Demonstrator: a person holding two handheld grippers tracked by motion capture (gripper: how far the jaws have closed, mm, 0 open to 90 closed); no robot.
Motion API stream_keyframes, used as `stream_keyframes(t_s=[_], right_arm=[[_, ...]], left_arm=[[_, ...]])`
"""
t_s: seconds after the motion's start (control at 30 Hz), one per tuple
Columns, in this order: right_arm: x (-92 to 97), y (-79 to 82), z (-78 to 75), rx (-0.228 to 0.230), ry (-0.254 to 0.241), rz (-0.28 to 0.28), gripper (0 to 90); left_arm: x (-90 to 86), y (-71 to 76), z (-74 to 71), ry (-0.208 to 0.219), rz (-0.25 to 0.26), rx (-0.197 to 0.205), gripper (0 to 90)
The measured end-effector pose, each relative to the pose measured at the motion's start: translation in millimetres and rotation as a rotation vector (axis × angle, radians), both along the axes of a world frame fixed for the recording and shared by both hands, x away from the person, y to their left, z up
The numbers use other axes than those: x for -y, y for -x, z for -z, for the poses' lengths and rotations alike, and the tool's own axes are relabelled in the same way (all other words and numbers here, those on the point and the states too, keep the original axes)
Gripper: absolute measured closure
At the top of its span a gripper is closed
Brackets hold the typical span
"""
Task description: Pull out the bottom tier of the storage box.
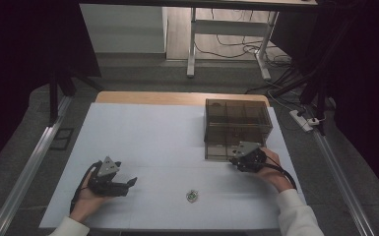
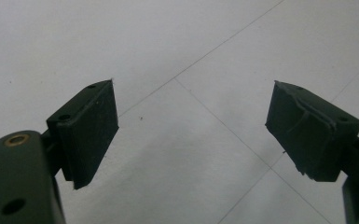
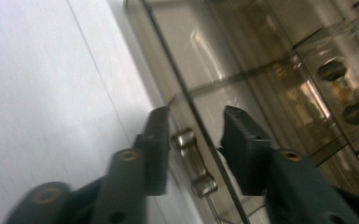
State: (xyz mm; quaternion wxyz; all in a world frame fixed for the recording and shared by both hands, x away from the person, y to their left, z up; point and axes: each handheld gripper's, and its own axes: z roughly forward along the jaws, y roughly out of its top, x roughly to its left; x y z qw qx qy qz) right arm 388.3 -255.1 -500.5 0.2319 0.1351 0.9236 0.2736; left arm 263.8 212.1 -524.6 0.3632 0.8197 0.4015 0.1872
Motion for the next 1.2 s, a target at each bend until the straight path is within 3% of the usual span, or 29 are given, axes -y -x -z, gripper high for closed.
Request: stream_keyframes(t_s=[0.1, 0.4, 0.73, 1.03, 1.2], right_arm=[[0.0, 0.4, -5.0, -0.031, -0.116, 0.018, 54.5], [-3.7, 1.8, -8.9, -0.047, -0.237, 0.077, 52.8], [-3.8, 11.7, -16.7, -0.064, -0.297, 0.106, 51.1], [-8.7, 18.9, -13.7, -0.079, -0.285, 0.098, 49.8], [-11.1, 24.4, -15.6, -0.089, -0.304, 0.086, 48.7]], left_arm=[[1.5, 0.1, -0.4, -0.001, 0.005, 0.002, 16.6], [0.3, -1.1, -0.4, 0.009, 0.002, 0.000, 16.6], [0.2, -4.5, 1.1, 0.019, 0.012, -0.008, 16.6], [3.8, -4.4, 0.3, 0.014, 0.026, -0.010, 16.6], [4.1, -5.2, 1.0, 0.007, 0.027, -0.011, 16.5]])
